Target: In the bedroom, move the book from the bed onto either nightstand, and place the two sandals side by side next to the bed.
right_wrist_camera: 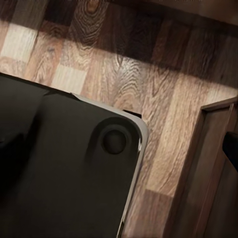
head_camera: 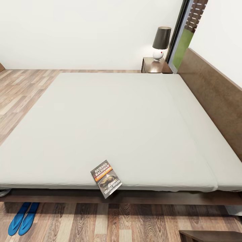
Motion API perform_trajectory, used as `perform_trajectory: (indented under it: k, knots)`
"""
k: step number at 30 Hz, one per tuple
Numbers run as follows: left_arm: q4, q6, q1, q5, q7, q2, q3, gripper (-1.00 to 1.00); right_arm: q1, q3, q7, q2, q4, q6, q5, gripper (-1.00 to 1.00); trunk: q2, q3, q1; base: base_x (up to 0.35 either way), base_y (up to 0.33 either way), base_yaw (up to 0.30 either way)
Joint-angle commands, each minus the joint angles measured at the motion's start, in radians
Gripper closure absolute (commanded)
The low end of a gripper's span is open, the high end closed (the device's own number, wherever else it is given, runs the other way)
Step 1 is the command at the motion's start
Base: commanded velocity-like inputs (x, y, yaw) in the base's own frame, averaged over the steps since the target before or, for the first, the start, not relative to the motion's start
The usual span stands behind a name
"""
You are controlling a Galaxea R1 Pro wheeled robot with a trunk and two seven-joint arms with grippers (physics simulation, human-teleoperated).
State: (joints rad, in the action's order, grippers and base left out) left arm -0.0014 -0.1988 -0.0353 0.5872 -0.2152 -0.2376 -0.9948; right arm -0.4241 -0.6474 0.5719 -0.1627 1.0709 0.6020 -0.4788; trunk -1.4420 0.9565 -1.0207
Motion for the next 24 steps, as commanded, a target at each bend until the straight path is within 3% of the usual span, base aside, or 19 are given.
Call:
perform_trajectory:
  k: [1, 8, 13, 24]
  knots:
    - [0.0, -0.002, 0.0, 0.007, -0.003, 0.0, -0.008, -1.0, 0.001, -0.001, 0.003, -0.001, 0.005, 0.003, -0.006, -1.0, 0.0, 0.0, 0.0, 0.0, 0.0, 0.0]
    - [0.0, -0.002, 0.0, 0.007, -0.003, 0.0, -0.008, -1.0, 0.003, 0.012, 0.004, -0.001, 0.025, -0.025, -0.006, -1.0, 0.0, 0.0, 0.0, 0.0, 0.0, 0.0]
    - [0.0, -0.001, 0.0, 0.007, -0.003, 0.0, -0.008, -1.0, 0.004, 0.049, 0.005, 0.001, 0.053, -0.088, -0.005, -1.0, 0.0, 0.0, 0.0, 0.0, 0.0, 0.0]
    - [0.0, -0.001, 0.0, 0.007, -0.003, 0.0, -0.008, -1.0, 0.007, 0.094, 0.005, 0.002, 0.084, -0.152, -0.005, -1.0, 0.0, 0.0, 0.0, 0.0, 0.0, 0.0]
